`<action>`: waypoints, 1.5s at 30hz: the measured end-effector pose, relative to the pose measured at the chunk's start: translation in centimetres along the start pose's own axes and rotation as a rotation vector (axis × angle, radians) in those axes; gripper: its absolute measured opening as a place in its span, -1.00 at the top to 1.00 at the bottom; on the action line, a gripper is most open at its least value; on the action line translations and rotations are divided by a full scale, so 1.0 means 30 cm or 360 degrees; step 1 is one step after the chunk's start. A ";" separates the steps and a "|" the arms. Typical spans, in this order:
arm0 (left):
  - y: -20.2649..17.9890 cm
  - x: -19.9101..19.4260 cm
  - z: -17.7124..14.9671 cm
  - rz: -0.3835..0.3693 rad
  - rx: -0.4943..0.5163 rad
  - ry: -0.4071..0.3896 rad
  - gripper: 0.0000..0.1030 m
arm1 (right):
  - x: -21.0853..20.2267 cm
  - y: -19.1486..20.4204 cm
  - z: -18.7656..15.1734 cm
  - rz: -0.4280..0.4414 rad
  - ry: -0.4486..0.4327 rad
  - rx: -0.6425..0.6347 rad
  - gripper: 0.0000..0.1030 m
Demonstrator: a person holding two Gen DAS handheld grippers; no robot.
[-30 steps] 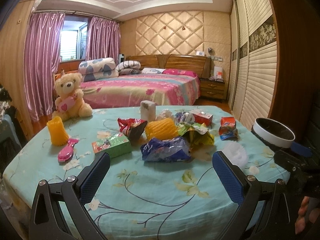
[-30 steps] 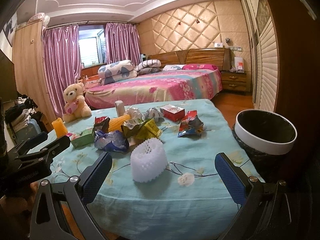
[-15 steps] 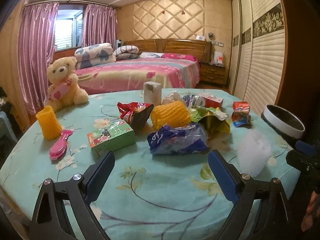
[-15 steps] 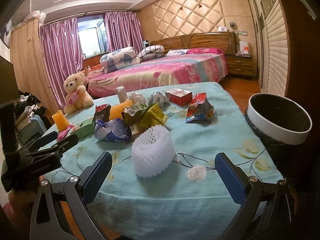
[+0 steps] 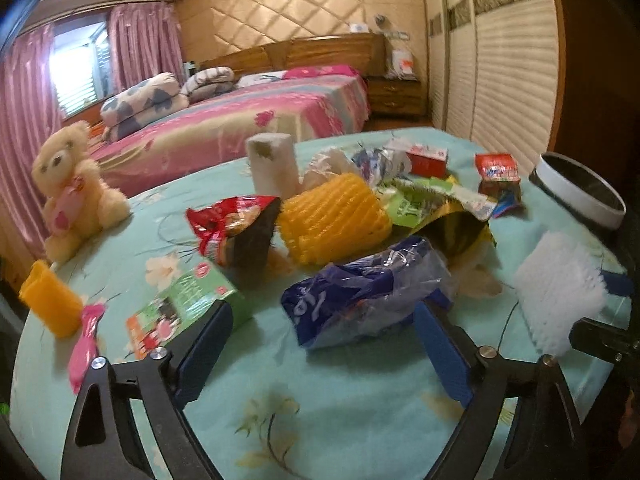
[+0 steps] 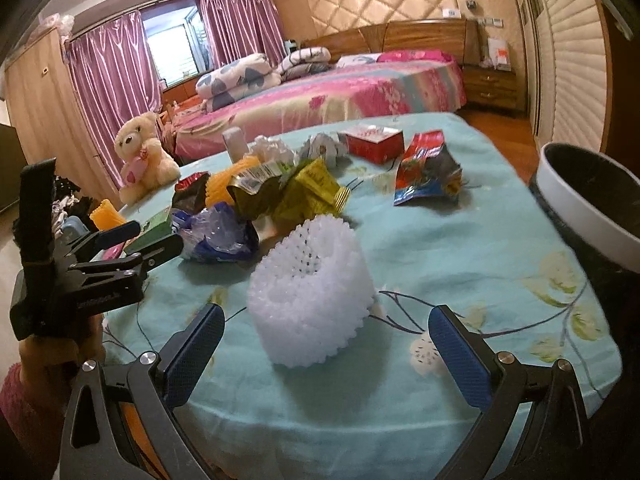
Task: Collect trash
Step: 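Grasp the white foam net with the right gripper while the left gripper grasps the blue plastic bag, then carry the foam net and blue bag with both grippers over the trash bin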
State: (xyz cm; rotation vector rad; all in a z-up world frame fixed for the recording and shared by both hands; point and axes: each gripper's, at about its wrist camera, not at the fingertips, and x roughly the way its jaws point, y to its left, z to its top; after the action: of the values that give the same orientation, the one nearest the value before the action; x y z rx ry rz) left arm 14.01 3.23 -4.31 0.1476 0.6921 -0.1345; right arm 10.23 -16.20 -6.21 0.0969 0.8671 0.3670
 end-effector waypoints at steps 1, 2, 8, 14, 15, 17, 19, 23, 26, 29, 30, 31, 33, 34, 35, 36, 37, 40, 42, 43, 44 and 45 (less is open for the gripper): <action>-0.006 0.010 0.003 -0.0011 0.0020 0.0015 -0.65 | 0.008 0.000 0.001 0.0003 0.0010 0.0000 -0.92; -0.017 0.015 0.004 -0.0025 0.0039 0.0034 -0.60 | 0.018 -0.004 0.004 0.0008 0.0023 0.0004 -0.87; -0.062 0.031 0.015 -0.0070 0.0152 0.0102 0.20 | 0.040 -0.043 0.002 0.0068 0.0068 0.0089 -0.17; -0.102 -0.030 -0.014 -0.0111 0.0166 0.0074 0.99 | 0.015 -0.071 0.003 0.0114 0.0055 0.0128 0.41; -0.105 -0.047 -0.023 -0.0116 0.0148 0.0069 0.99 | 0.008 -0.078 0.001 0.0113 0.0049 0.0137 0.43; -0.109 -0.089 -0.046 -0.0132 0.0106 0.0056 1.00 | -0.003 -0.093 0.001 0.0114 0.0036 0.0152 0.45; -0.107 -0.122 -0.061 -0.0173 0.0043 0.0052 1.00 | -0.022 -0.114 -0.001 0.0115 0.0025 0.0174 0.46; -0.115 -0.178 -0.054 -0.0276 -0.0042 0.0028 1.00 | -0.057 -0.155 0.002 0.0113 -0.0009 0.0208 0.46; -0.144 -0.215 -0.031 -0.0333 -0.0035 -0.0010 1.00 | -0.086 -0.180 0.007 0.0102 -0.0044 0.0227 0.46; -0.181 -0.252 -0.017 -0.0392 -0.0007 -0.0052 1.00 | -0.115 -0.209 0.011 0.0078 -0.0073 0.0242 0.46; -0.203 -0.270 -0.014 -0.0424 0.0007 -0.0063 1.00 | -0.122 -0.218 0.010 0.0073 -0.0078 0.0248 0.46; -0.214 -0.274 -0.014 -0.0446 0.0013 -0.0067 1.00 | -0.132 -0.230 0.009 0.0063 -0.0085 0.0253 0.46; -0.241 -0.273 -0.010 -0.0486 0.0032 -0.0071 1.00 | -0.145 -0.248 0.008 0.0050 -0.0090 0.0265 0.46; -0.260 -0.267 -0.004 -0.0501 0.0052 -0.0071 1.00 | -0.155 -0.263 0.007 0.0044 -0.0094 0.0273 0.46; -0.273 -0.267 -0.002 -0.0513 0.0063 -0.0073 1.00 | -0.163 -0.275 0.006 0.0035 -0.0099 0.0281 0.46; -0.287 -0.266 0.000 -0.0530 0.0074 -0.0074 1.00 | -0.171 -0.287 0.005 0.0026 -0.0104 0.0287 0.46; -0.305 -0.261 0.008 -0.0544 0.0088 -0.0073 1.00 | -0.179 -0.297 0.004 0.0016 -0.0110 0.0292 0.46; -0.346 -0.244 0.020 -0.0572 0.0126 -0.0066 1.00 | -0.207 -0.336 0.004 -0.0013 -0.0124 0.0308 0.46; -0.369 -0.237 0.029 -0.0595 0.0140 -0.0059 1.00 | -0.228 -0.367 0.003 -0.0035 -0.0135 0.0324 0.46; -0.379 -0.224 0.044 -0.0603 0.0145 -0.0056 1.00 | -0.238 -0.385 0.003 -0.0051 -0.0141 0.0330 0.46; -0.393 -0.214 0.052 -0.0608 0.0154 -0.0054 1.00 | -0.245 -0.398 0.004 -0.0059 -0.0144 0.0335 0.46; -0.404 -0.197 0.062 -0.0610 0.0164 -0.0054 1.00 | -0.253 -0.414 0.005 -0.0072 -0.0148 0.0344 0.46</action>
State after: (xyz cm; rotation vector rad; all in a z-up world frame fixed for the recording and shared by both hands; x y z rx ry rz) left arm 8.58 -8.57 -0.17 0.1098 0.6744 -0.5396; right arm 9.29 -30.46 -3.46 0.2918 0.8135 0.2237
